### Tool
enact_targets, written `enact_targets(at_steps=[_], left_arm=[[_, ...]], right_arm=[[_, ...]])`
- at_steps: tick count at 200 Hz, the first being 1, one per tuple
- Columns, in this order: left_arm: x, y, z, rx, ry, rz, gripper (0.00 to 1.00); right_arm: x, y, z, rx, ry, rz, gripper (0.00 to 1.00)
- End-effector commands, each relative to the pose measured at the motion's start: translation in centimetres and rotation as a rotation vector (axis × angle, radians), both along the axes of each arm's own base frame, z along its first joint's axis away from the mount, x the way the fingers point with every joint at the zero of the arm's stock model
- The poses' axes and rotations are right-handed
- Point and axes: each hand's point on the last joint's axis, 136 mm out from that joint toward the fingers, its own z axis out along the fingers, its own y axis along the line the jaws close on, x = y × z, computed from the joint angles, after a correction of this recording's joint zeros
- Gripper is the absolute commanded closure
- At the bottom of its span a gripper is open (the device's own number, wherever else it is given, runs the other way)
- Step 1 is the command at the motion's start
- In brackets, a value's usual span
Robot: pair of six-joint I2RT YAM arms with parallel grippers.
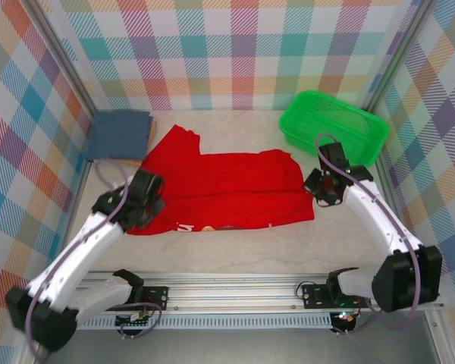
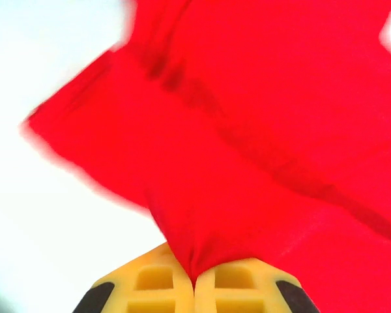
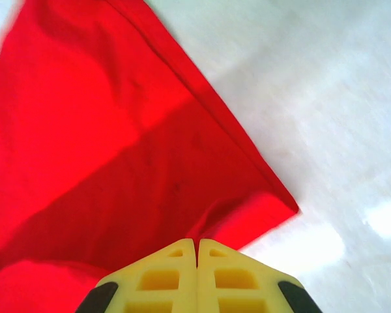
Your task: Fold and stack the t-shirts
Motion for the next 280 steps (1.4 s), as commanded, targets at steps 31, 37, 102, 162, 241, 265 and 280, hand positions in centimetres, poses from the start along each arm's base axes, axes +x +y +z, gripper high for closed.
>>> enact_targets(at_steps=[31, 37, 102, 162, 241, 265, 280], left_arm=[[-10.6, 3.7, -4.9, 0.032, 0.297, 0.102, 1.0], [-10.7, 3.6, -5.2, 0.034, 0.318, 0.104, 1.0], [-9.4, 2.7, -8.6, 0.066, 0.388, 0.115, 1.0], [-5.9, 2.2, -7.2, 0.076, 0.258, 0.087, 0.68], [8.3, -1.3, -3.5, -0.096, 0.132, 0.035, 0.48], [14.9, -2.4, -7.0, -0.15, 0.149, 0.018, 0.57], [17.2, -3.1, -9.6, -0.173, 0.203, 0.005, 0.59]], right_arm=[[-10.7, -2.6, -6.7, -0.061, 0.38, -0.153, 1.0], [-11.2, -3.1, -6.9, -0.091, 0.391, -0.162, 1.0], [-11.3, -2.8, -10.5, -0.104, 0.49, -0.128, 1.0], [-9.9, -2.2, -8.3, -0.057, 0.384, -0.132, 0.67], [3.7, 6.7, -5.3, 0.132, 0.047, 0.114, 0.73], [8.0, 8.6, -8.3, 0.187, 0.004, 0.084, 0.76], [9.5, 8.4, -9.8, 0.161, 0.026, 0.03, 0.77]])
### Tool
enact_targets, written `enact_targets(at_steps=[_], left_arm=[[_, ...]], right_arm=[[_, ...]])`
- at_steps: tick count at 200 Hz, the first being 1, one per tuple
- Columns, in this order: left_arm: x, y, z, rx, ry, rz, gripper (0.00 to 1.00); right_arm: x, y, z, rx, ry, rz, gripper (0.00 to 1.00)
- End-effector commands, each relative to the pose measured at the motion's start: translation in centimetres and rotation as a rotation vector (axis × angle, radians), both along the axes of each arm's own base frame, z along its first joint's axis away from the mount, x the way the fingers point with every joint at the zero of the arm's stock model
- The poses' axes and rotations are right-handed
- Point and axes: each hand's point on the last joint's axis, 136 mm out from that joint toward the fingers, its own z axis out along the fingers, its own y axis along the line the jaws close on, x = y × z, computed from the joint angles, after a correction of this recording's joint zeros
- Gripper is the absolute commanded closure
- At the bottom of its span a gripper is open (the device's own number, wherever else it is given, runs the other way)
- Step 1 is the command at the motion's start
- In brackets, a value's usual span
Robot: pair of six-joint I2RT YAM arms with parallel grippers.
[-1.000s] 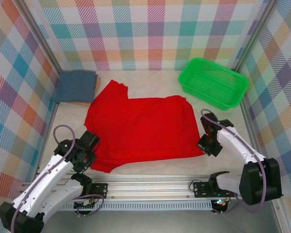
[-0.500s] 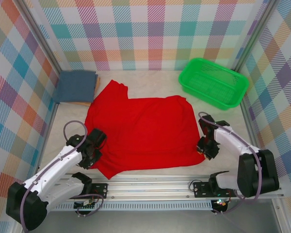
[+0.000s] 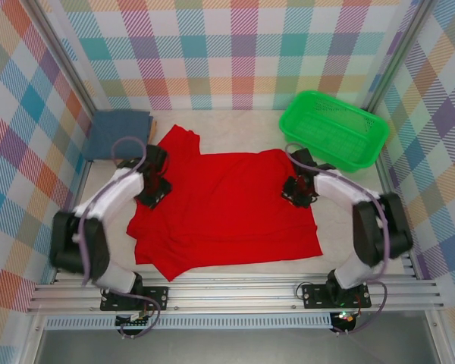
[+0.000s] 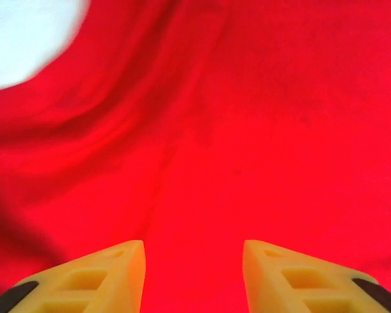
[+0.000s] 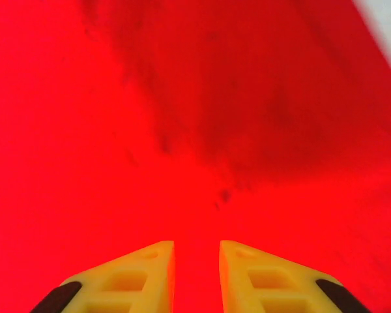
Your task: Fold and stack the t-shirts
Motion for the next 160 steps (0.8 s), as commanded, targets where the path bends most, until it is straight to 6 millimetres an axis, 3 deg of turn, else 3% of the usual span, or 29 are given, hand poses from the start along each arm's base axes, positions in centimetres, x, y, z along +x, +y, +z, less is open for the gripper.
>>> enact_targets(at_steps=[1, 49, 76, 96, 128, 147, 160], left_arm=[[5.6, -2.1, -1.9, -0.096, -0.053, -0.076, 0.59], [9.9, -0.8, -7.2, -0.072, 0.036, -0.071, 0.6], [14.3, -0.4, -7.8, -0.073, 0.025, -0.123, 0.6], [18.0, -0.4, -7.1, -0.075, -0.008, -0.144, 0.59], [21.3, 0.1, -6.1, -0.087, -0.049, -0.143, 0.56], [22.2, 0.1, -3.1, -0.084, -0.106, -0.157, 0.47], [22.0, 0.4, 0.8, -0.047, -0.166, -0.17, 0.39]], right_arm=[[4.9, 1.7, 0.0, 0.058, -0.11, -0.052, 0.77], [7.0, 0.9, -3.1, 0.022, -0.024, -0.169, 0.79], [8.3, -1.2, -3.8, -0.012, 0.025, -0.23, 0.81], [9.3, -2.5, -3.9, -0.006, 0.036, -0.255, 0.81], [12.4, -1.1, -2.7, 0.039, -0.028, -0.113, 0.77], [13.4, -0.2, -0.7, 0.055, -0.073, -0.031, 0.73], [13.6, 0.1, 1.7, 0.043, -0.124, 0.009, 0.7]])
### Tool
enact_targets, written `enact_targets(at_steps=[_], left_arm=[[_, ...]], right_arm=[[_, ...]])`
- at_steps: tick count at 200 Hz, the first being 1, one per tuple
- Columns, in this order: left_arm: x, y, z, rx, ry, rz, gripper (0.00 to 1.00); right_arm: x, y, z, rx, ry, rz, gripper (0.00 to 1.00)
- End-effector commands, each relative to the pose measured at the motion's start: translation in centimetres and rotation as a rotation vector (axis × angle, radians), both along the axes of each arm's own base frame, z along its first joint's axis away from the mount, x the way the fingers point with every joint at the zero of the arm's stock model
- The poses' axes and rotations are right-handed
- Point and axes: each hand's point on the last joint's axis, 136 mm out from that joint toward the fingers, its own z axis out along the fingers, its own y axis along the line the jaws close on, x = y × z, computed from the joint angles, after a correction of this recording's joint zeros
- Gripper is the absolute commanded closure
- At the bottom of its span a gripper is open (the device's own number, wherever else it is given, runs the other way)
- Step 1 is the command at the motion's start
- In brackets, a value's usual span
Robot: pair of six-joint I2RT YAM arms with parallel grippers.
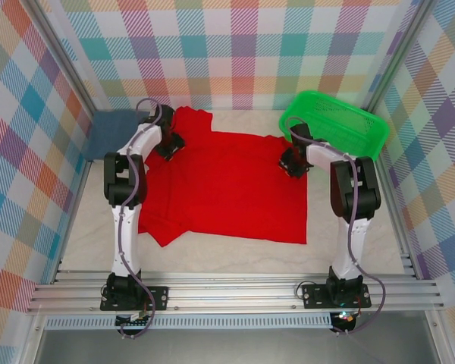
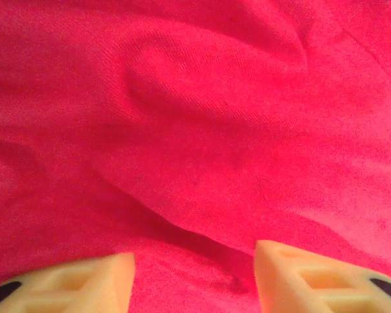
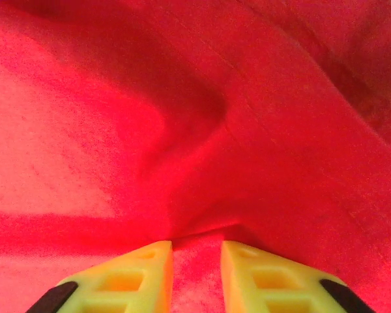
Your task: Fold and stack the t-shirts
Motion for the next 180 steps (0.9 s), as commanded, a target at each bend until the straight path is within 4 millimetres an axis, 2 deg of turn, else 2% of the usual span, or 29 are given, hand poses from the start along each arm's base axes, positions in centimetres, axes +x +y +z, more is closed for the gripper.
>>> enact_targets(at_steps=[1, 19, 33, 43, 69, 79, 94, 109, 123, 146, 180], left_arm=[[-0.9, 1.7, 5.2, 0.054, -0.042, -0.014, 0.38], [-3.3, 3.0, 10.8, 0.119, -0.113, 0.007, 0.34], [-7.1, 4.4, 12.8, 0.148, -0.108, 0.045, 0.33], [-10.5, 5.4, 12.9, 0.155, -0.079, 0.08, 0.34], [-20.2, 7.7, 9.8, 0.122, 0.046, 0.197, 0.37], [-24.0, 8.7, 7.6, 0.113, 0.113, 0.257, 0.37], [-27.4, 8.9, 5.0, 0.066, 0.175, 0.319, 0.39], [-29.0, 8.7, 3.3, 0.053, 0.211, 0.33, 0.39], [-29.8, 9.3, 3.0, 0.08, 0.218, 0.345, 0.38], [-30.7, 9.9, 3.4, 0.119, 0.226, 0.346, 0.36], [-30.9, 9.7, 1.9, 0.096, 0.206, 0.365, 0.38]], right_arm=[[-0.3, 0.6, 2.9, -0.033, -0.038, 0.123, 0.7], [-2.0, 0.3, 6.2, -0.079, -0.077, 0.127, 0.66], [-5.0, -0.8, 7.6, -0.104, -0.054, 0.073, 0.62], [-7.9, -1.6, 7.8, -0.104, -0.016, 0.024, 0.61], [-17.0, -3.4, 5.9, -0.066, 0.129, -0.116, 0.63], [-20.0, -3.7, 5.0, -0.031, 0.165, -0.154, 0.65], [-23.7, -4.0, 3.8, 0.014, 0.219, -0.206, 0.65], [-25.9, -4.1, 2.6, 0.04, 0.247, -0.22, 0.64], [-27.3, -4.4, 1.6, 0.024, 0.291, -0.218, 0.62], [-28.6, -4.5, -0.1, 0.029, 0.345, -0.225, 0.61], [-29.7, -4.9, -1.6, 0.006, 0.392, -0.239, 0.62]])
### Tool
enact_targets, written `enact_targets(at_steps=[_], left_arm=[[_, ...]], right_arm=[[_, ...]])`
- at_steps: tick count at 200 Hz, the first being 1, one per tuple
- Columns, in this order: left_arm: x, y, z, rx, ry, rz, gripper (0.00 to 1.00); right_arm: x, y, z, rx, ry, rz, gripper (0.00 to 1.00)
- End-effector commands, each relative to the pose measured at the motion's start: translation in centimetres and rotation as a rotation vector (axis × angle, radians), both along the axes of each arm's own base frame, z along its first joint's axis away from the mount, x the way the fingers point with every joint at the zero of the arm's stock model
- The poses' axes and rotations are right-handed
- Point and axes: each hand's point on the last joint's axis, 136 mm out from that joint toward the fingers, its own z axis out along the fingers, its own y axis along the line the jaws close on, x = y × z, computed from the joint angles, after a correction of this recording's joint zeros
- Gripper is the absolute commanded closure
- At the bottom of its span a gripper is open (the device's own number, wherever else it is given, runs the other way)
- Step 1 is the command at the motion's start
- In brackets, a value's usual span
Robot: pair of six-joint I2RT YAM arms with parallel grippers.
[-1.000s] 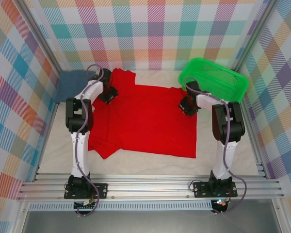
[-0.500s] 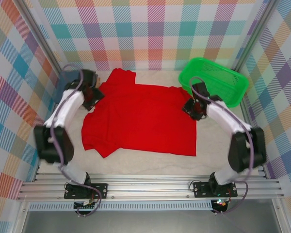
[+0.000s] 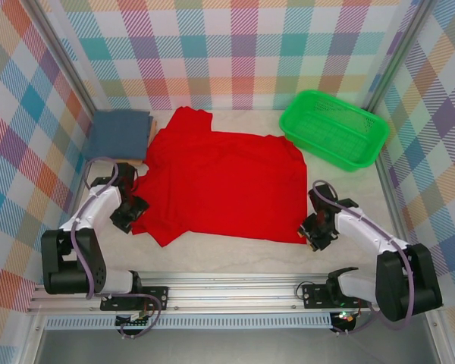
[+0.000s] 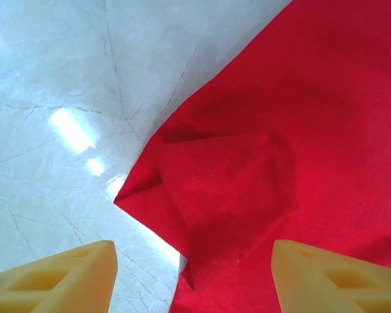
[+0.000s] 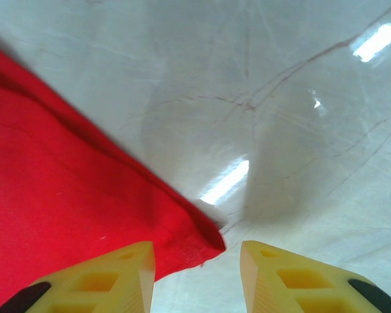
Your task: Fold and stack the t-shirts
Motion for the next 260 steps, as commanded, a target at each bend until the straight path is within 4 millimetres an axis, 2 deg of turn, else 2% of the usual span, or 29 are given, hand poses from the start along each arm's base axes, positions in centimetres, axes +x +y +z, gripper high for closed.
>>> enact_targets(at_steps=[1, 26, 51, 84, 98, 112, 128, 148, 168, 190, 216, 260], left_arm=[[-0.4, 0.4, -0.8, 0.002, -0.027, 0.042, 0.38], [0.2, -0.4, -1.8, -0.053, -0.071, 0.074, 0.44], [-0.4, -1.2, -1.8, -0.083, -0.076, 0.099, 0.49], [-1.5, -2.4, -1.5, -0.086, -0.08, 0.089, 0.48], [-2.5, -3.0, -1.3, -0.084, -0.057, 0.103, 0.49], [-4.0, -3.2, 0.2, -0.024, -0.053, 0.108, 0.48], [-5.5, -4.6, 1.2, -0.03, -0.07, 0.093, 0.44], [-7.7, -6.5, -0.4, -0.085, -0.012, 0.077, 0.45], [-8.5, -7.4, -2.4, -0.096, 0.005, 0.073, 0.46], [-7.9, -7.4, -3.7, -0.076, 0.001, 0.063, 0.47], [-6.3, -8.7, -5.1, -0.112, -0.01, 0.04, 0.49], [-5.3, -10.0, -4.1, -0.102, -0.061, 0.037, 0.58]], right_arm=[[-0.9, -0.1, -0.9, 0.008, 0.043, -0.038, 0.62], [-1.0, -0.2, -1.5, -0.001, 0.051, -0.032, 0.65], [-0.8, -0.5, -1.8, -0.025, 0.056, -0.012, 0.69], [0.2, -0.8, -2.2, -0.059, 0.058, 0.02, 0.7], [0.8, -0.7, -2.1, -0.06, 0.054, 0.028, 0.71], [1.2, -0.6, -1.8, -0.061, 0.055, 0.035, 0.72], [1.5, -0.4, -1.4, -0.057, 0.058, 0.036, 0.72], [1.7, -0.3, -1.2, -0.056, 0.071, 0.042, 0.72], [2.0, 0.0, -1.2, -0.046, 0.067, 0.042, 0.72], [2.4, 0.0, -1.0, -0.044, 0.062, 0.05, 0.72], [2.3, 0.0, -1.0, -0.046, 0.064, 0.058, 0.72], [2.1, 0.0, -1.1, -0.047, 0.067, 0.054, 0.72]])
